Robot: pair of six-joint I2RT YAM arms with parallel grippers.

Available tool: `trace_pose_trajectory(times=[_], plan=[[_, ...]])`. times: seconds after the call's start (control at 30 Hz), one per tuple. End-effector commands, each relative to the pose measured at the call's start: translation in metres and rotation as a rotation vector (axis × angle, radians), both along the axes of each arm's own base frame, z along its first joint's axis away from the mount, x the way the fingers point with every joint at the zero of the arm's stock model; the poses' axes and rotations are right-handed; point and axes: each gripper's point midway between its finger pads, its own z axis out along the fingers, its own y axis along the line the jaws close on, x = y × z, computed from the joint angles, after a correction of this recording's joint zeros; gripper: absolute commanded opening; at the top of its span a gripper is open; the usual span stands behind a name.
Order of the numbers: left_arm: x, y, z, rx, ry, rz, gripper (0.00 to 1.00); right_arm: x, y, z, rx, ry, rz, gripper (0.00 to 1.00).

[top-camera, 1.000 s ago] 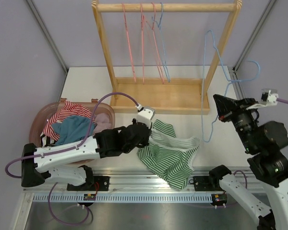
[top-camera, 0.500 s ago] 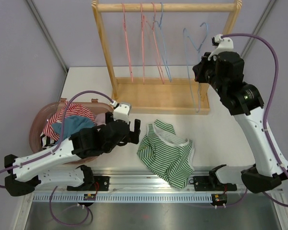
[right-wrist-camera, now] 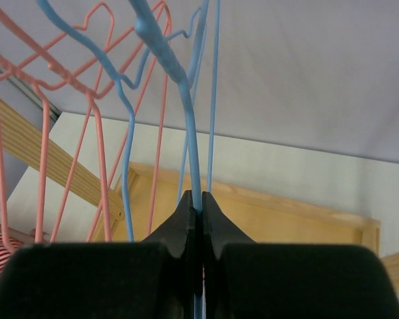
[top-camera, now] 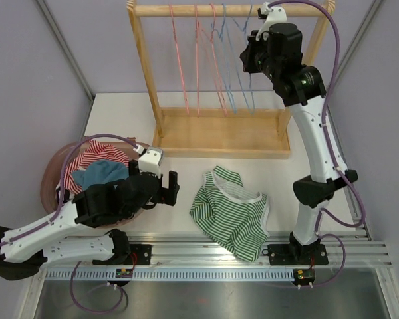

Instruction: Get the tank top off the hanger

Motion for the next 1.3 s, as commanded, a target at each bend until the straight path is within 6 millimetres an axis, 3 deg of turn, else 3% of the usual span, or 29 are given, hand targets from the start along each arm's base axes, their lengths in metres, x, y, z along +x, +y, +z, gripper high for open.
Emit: trace_pose_trajectory(times=[0.0,0.2,0.33,0.37,0.43,0.5,0.53,0.67,0.73,0.77,0.8,0.83,0.87,0.9,0.93,0.97,1.0,1.03,1.07,1.1,1.13,1.17,1.23,1.27], plan=[[-0.002,-0.001,-0.008,0.001,0.000,-0.021,0.99,0.011,0.014,0.003,-0.010,-0.012,0.055,0.00],[-0.005,-0.003,-0.018,-0.008,0.017,-0.036,0.99,0.026,0.019,-0.014,-0.014,0.011,0.045,0.00],[-0.006,-0.010,-0.021,-0.027,0.023,-0.053,0.99,0.022,0.021,-0.014,-0.007,0.020,0.058,0.01],[-0.007,-0.014,-0.023,-0.028,0.031,-0.064,0.99,0.021,0.020,-0.015,-0.007,0.025,0.058,0.07],[-0.007,-0.021,-0.023,-0.048,0.033,-0.078,0.99,0.014,0.017,-0.008,-0.002,0.015,0.059,0.32],[-0.009,-0.032,-0.028,-0.058,0.052,-0.108,0.99,0.005,0.013,-0.003,-0.009,0.010,0.059,0.41],[-0.009,-0.040,-0.028,-0.080,0.051,-0.121,0.99,0.003,0.009,-0.002,-0.013,0.008,0.051,0.50],[-0.015,-0.069,-0.035,-0.111,0.062,-0.189,0.99,-0.016,-0.007,-0.001,-0.047,0.020,0.024,0.61],[-0.016,-0.086,-0.036,-0.132,0.061,-0.211,0.99,-0.036,-0.018,0.012,-0.042,0.001,0.019,0.74],[-0.021,-0.094,-0.040,-0.132,0.065,-0.236,0.99,-0.039,-0.019,-0.005,-0.069,0.038,0.023,0.96],[-0.024,-0.100,-0.042,-0.138,0.066,-0.248,0.99,-0.059,-0.026,0.014,-0.045,-0.015,0.033,0.99],[-0.024,-0.112,-0.045,-0.149,0.063,-0.259,0.99,-0.067,-0.029,0.014,-0.043,-0.023,0.041,0.99],[-0.028,-0.119,-0.048,-0.148,0.065,-0.280,0.99,-0.070,-0.030,-0.010,-0.068,0.022,0.046,0.99],[-0.029,-0.125,-0.051,-0.147,0.069,-0.286,0.99,-0.092,-0.041,0.011,-0.034,-0.039,0.042,0.99],[-0.028,-0.135,-0.061,-0.132,0.079,-0.291,0.99,-0.101,-0.045,0.009,-0.029,-0.043,0.041,0.99],[-0.029,-0.141,-0.066,-0.124,0.089,-0.304,0.99,-0.105,-0.047,-0.012,-0.037,-0.001,0.037,0.99],[-0.029,-0.147,-0.071,-0.111,0.095,-0.309,0.99,-0.129,-0.058,0.003,-0.008,-0.051,0.034,0.99],[-0.028,-0.154,-0.074,-0.115,0.096,-0.314,0.99,-0.139,-0.062,0.001,0.002,-0.055,0.037,1.00],[-0.030,-0.162,-0.090,-0.077,0.124,-0.329,0.99,-0.145,-0.063,-0.018,0.010,-0.015,0.039,0.99],[-0.031,-0.170,-0.092,-0.079,0.130,-0.343,0.99,-0.167,-0.067,-0.006,0.047,-0.062,0.068,1.00],[-0.031,-0.180,-0.093,-0.090,0.130,-0.358,0.99,-0.177,-0.067,-0.009,0.064,-0.069,0.088,0.99],[-0.034,-0.188,-0.110,-0.057,0.160,-0.379,0.99,-0.194,-0.069,-0.018,0.089,-0.067,0.111,0.99],[-0.033,-0.205,-0.113,-0.066,0.163,-0.395,0.99,-0.214,-0.056,-0.024,0.122,-0.070,0.221,1.00],[-0.034,-0.211,-0.117,-0.063,0.174,-0.405,0.99,-0.221,-0.053,-0.037,0.127,-0.048,0.252,0.99]])
